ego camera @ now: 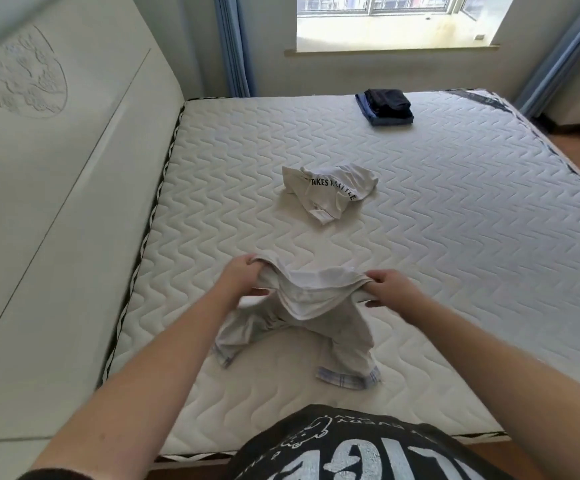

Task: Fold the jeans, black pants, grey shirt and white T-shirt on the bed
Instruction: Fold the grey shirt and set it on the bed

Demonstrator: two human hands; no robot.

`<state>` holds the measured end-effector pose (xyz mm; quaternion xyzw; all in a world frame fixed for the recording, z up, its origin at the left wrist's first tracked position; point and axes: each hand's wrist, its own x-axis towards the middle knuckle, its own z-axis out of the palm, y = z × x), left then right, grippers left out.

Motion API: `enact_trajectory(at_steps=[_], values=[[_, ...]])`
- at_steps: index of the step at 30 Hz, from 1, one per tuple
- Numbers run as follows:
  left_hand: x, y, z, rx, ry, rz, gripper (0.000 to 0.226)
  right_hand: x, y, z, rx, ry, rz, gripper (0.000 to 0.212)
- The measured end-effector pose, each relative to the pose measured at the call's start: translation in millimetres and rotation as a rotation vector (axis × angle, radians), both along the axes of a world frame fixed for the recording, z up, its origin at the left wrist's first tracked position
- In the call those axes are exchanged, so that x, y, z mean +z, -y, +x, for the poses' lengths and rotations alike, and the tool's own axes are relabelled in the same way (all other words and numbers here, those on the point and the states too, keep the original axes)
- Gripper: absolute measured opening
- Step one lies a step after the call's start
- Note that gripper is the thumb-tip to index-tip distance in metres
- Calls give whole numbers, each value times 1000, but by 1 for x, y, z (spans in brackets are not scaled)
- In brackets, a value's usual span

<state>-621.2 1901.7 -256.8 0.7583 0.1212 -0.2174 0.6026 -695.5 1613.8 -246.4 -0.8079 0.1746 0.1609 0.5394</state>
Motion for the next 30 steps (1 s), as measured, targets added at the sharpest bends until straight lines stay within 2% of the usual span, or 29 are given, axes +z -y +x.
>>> enact_trajectory(at_steps=[3, 6, 10, 13, 15, 16, 17, 19, 22, 23, 26, 27, 30], values=[[-12, 33, -25, 17, -106, -179, 18, -3, -38, -8, 23, 1, 163, 16], [-19, 55, -48, -9, -176, -362, 18, -7, -64, -14, 81, 9, 237, 19], [-21, 65, -62, 19, -187, -433, 20, -6, -75, -15, 92, -19, 359, 24], [-22, 63, -65, -20, -136, -538, 14, -1, -73, -14, 32, -153, 656, 33], [-22, 60, -67, -75, -60, -513, 18, 2, -70, -13, -20, -232, 787, 37], [-22, 59, -68, -104, -23, -477, 22, 2, -68, -12, -42, -245, 779, 38], [-23, 57, -69, -135, 13, -423, 27, 4, -67, -12, -54, -244, 727, 39], [-22, 55, -70, -186, 74, -300, 36, 8, -64, -10, -4, -169, 475, 39], [-18, 55, -68, -286, 186, -48, 42, 9, -57, -6, 213, 116, -173, 19], [-16, 56, -67, -320, 211, 23, 41, 9, -54, -6, 257, 206, -300, 9], [-10, 59, -65, -416, 239, 127, 36, 4, -50, -5, 373, 346, -358, 34], [-8, 60, -65, -449, 243, 156, 36, 3, -51, -4, 405, 364, -381, 35], [-5, 61, -67, -466, 236, 184, 29, -2, -50, -1, 428, 395, -491, 19]])
